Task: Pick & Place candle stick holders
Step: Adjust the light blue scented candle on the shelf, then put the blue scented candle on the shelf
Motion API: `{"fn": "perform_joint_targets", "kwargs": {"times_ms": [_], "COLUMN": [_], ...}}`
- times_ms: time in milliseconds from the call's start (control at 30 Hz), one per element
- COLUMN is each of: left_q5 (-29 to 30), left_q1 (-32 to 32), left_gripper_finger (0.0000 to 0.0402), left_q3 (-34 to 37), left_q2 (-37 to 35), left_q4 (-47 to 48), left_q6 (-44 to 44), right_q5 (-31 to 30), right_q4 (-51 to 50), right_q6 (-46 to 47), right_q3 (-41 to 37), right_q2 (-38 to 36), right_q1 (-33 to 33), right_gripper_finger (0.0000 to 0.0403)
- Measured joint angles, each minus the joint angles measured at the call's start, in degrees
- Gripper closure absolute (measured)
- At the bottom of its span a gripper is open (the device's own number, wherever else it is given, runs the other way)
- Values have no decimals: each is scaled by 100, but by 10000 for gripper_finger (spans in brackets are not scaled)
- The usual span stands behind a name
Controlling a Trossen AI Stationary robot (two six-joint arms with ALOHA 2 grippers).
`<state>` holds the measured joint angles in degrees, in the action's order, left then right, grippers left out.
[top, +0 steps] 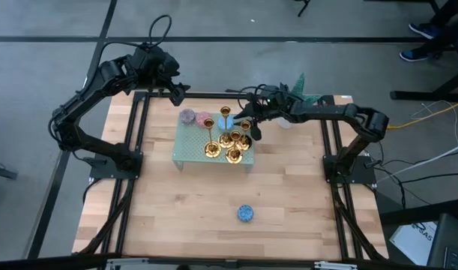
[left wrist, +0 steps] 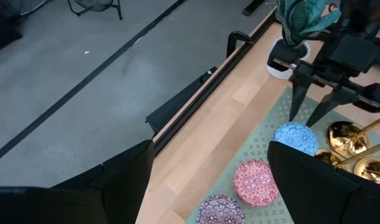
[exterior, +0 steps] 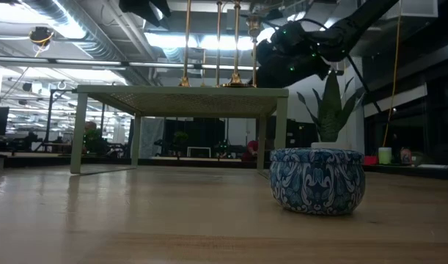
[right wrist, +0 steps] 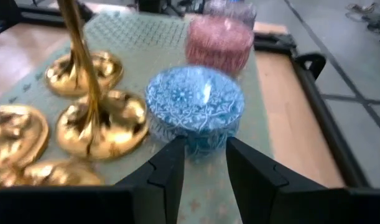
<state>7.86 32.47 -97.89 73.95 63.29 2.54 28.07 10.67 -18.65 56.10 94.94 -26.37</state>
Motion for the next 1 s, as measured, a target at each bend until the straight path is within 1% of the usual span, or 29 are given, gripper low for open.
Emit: {"fn": "perform_joint_targets", "kwargs": {"times_ms": [233,300,467,633,800,1000], "left_q5": [-7,-7,-7,-4,-4,-4], "left_q1": [0,0,0,0,0,0], "left_gripper_finger": [89,89,89,89,89,89], "left_q3": [0,0,0,0,0,0], "left_q2": [0,0,0,0,0,0], "left_q4": [0,0,0,-1,0,-2], "left_q6": [32,32,30,27,30,30], "right_q5": [2,3,1,5,3,167], "right_q4": [-9,-143,-929,-1834,-2665,-3871], "right_q6": [23,45,42,64,472,342], "right_q3": [107,107,107,107,107,107], "right_q2": [-112,-208,-594,-1129,-1681,-2372], "right_q1": [-216,-286,-424,-418,-424,-363], "right_gripper_finger": [281,281,281,281,281,281]}}
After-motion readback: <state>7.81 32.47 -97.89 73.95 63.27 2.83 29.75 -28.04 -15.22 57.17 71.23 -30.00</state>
